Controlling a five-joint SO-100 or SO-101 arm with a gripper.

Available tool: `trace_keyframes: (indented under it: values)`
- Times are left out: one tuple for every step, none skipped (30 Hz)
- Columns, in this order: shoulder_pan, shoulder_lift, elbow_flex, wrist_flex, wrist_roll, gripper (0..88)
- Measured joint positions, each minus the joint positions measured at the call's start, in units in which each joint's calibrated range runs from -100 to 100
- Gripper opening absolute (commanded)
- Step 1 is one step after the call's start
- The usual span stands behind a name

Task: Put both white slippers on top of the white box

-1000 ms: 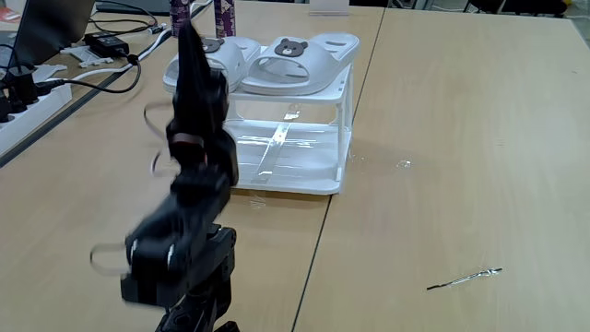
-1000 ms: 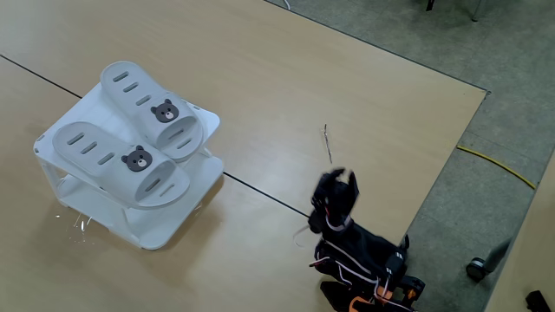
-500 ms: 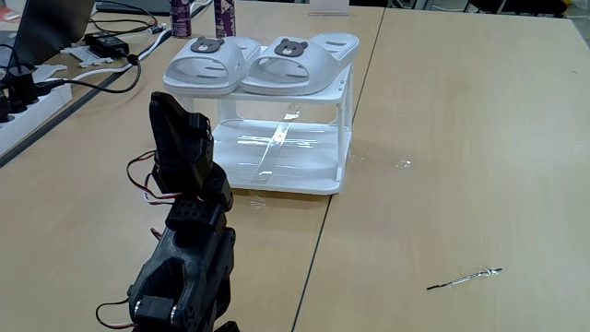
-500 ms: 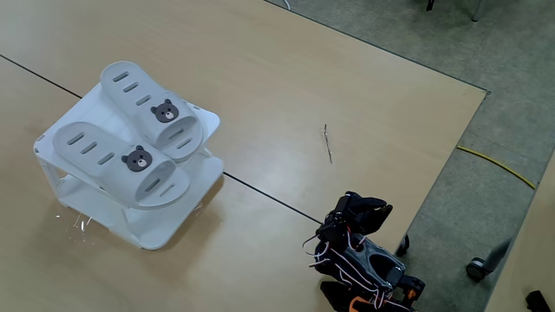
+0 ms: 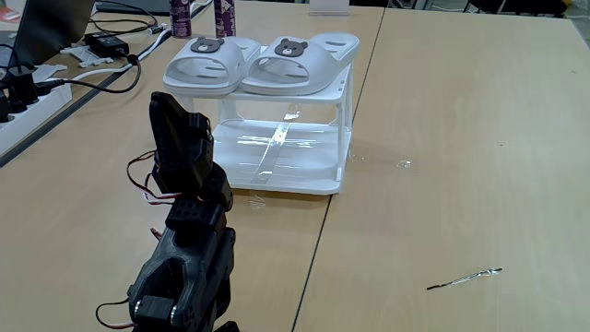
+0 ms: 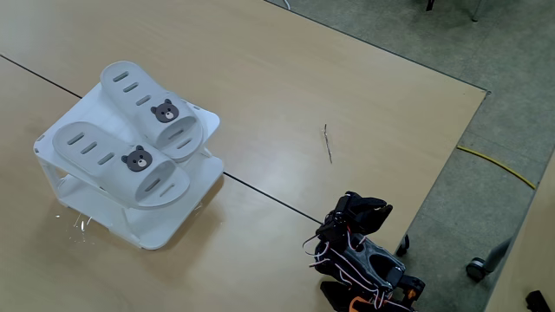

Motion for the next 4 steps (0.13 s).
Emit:
trace_keyframes:
  values:
    - [0.0, 0.0, 0.0, 0.0, 0.0, 0.7]
    - [0.0, 0.0, 0.0, 0.0, 0.0, 0.7]
    - [0.0, 0.0, 0.0, 0.0, 0.0, 0.7]
    - [0.0, 0.0, 0.0, 0.0, 0.0, 0.7]
